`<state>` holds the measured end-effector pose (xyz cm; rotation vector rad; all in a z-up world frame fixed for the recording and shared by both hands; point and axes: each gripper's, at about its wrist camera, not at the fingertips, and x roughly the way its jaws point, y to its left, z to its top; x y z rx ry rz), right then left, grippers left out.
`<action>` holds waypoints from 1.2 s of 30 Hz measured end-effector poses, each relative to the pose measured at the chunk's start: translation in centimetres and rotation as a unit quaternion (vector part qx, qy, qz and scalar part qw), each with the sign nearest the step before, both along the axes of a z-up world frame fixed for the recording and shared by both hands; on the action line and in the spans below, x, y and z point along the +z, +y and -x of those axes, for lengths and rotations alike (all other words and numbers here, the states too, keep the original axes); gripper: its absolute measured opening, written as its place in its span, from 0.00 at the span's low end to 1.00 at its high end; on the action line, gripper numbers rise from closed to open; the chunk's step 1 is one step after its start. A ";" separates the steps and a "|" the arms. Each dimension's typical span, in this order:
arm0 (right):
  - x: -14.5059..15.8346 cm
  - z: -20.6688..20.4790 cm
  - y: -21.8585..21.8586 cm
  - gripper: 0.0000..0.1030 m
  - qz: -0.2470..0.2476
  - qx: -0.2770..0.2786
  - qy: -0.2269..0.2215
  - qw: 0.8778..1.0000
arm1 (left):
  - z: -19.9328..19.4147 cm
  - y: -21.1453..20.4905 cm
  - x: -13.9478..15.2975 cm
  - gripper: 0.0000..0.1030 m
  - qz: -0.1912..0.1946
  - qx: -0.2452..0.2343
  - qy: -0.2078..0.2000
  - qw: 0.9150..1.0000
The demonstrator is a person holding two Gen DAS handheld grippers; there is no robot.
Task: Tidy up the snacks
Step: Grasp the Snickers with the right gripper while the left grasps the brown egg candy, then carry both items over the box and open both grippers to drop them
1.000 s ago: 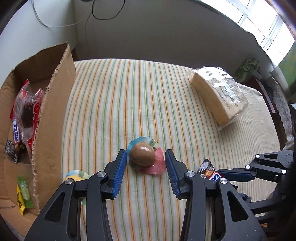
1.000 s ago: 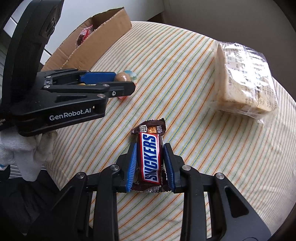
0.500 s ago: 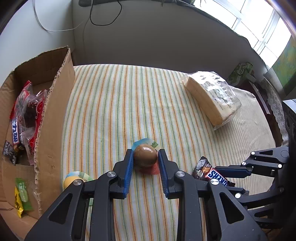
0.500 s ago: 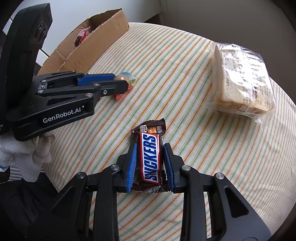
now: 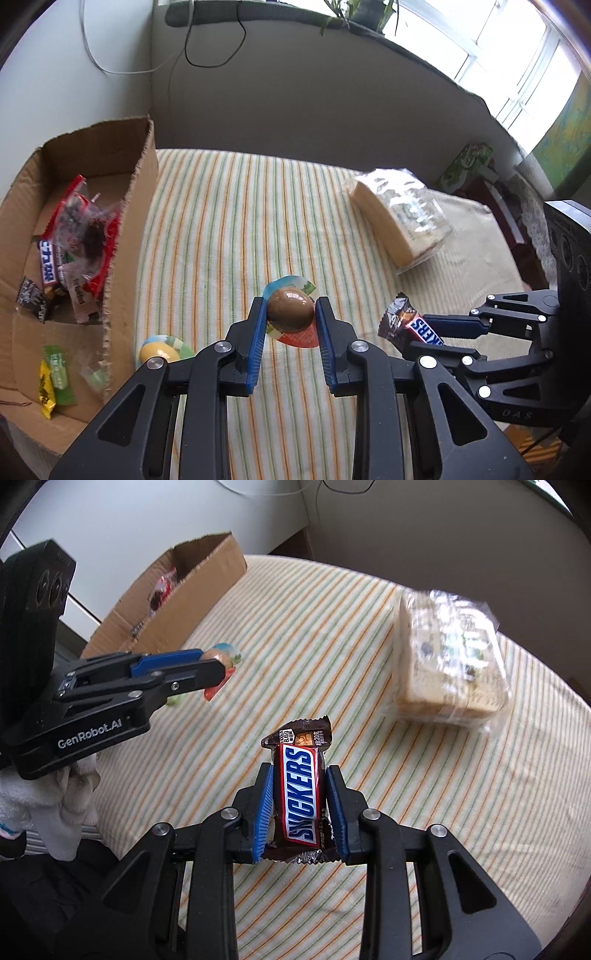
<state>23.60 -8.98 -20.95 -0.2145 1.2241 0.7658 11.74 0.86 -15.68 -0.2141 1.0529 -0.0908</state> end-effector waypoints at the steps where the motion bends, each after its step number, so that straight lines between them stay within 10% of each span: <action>1: 0.4 -0.1 -0.1 0.29 -0.003 -0.002 -0.003 1.000 | 0.1 0.0 0.4 0.24 -0.001 -0.001 -0.004 1.000; 20: 7.0 -1.1 7.0 0.29 -0.044 0.046 -0.046 0.997 | 3.4 5.7 6.3 0.24 -0.016 0.050 -0.049 0.997; 36: 9.1 -0.9 16.9 0.29 -0.068 0.094 -0.044 0.992 | 6.3 11.9 5.8 0.24 -0.024 0.112 -0.045 0.992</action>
